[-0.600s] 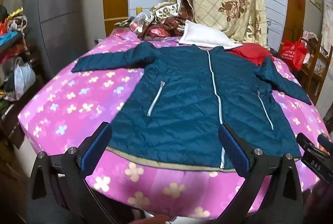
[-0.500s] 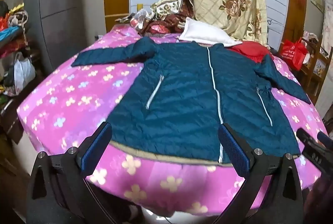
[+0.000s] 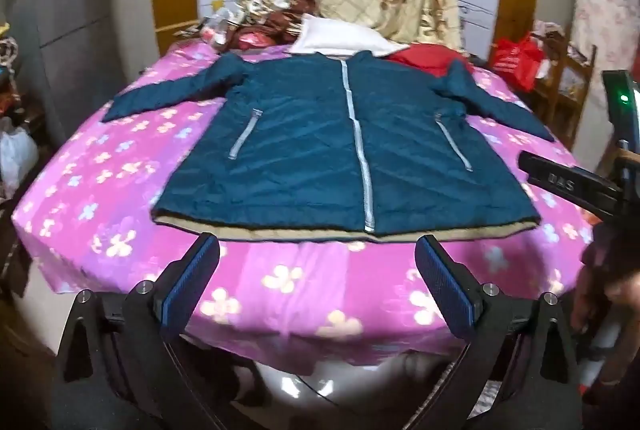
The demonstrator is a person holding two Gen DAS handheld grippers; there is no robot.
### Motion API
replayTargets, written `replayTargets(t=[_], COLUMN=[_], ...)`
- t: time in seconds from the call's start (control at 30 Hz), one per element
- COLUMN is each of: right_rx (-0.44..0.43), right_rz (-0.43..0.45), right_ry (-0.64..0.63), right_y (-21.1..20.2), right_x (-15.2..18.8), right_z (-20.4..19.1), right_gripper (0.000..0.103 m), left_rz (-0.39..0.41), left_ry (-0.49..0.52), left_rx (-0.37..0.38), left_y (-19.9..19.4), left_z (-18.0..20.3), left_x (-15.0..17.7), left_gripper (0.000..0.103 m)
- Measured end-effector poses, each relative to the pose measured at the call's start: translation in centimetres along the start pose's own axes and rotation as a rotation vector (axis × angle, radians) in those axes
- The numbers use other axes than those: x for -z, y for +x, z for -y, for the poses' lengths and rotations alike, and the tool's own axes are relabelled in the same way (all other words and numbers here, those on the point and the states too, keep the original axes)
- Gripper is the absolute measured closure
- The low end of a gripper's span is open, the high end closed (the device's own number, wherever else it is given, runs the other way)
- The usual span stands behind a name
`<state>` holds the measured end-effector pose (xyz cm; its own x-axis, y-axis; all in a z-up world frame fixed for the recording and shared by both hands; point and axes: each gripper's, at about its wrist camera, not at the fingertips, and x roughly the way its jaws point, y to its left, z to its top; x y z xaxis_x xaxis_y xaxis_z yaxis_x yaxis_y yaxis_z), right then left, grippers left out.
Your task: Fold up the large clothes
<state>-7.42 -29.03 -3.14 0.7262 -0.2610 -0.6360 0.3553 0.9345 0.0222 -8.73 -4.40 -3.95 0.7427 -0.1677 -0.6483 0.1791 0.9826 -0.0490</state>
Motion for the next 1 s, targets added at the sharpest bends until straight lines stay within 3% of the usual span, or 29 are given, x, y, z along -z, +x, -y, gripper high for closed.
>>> replayTargets(t=[0.17, 0.27, 0.37, 0.57, 0.83, 1.0], right_rx=[0.000, 0.000, 0.003, 0.012, -0.016, -0.014], right_rz=[-0.004, -0.002, 0.004, 0.002, -0.005, -0.002], right_ry=[0.016, 0.018, 0.022, 0.033, 0.012, -0.010], right_y=[0.0, -0.1, -0.1, 0.3, 0.8, 0.7], right_x=[0.1, 0.1, 0.2, 0.4, 0.8, 0.9], right_z=[0.4, 0.5, 0.6, 0.8, 0.1, -0.2], right_gripper=[0.012, 0.012, 0.012, 0.012, 0.012, 0.012], left_rz=[-0.006, 0.003, 0.011, 0.019, -0.039, -0.092], left_ry=[0.032, 0.046, 0.059, -0.048, -0.094, -0.122], left_rx=[0.046, 0.030, -0.052, -0.221, -0.292, -0.280], left_y=[-0.3, -0.4, -0.2, 0.9, 2.4, 2.8], left_z=[0.8, 1.0, 0.1, -5.4, -9.7, -10.4], left_x=[0.0, -0.6, -2.0, -4.3, -4.2, -4.0], left_gripper=[0.004, 0.004, 0.004, 0.004, 0.004, 0.004])
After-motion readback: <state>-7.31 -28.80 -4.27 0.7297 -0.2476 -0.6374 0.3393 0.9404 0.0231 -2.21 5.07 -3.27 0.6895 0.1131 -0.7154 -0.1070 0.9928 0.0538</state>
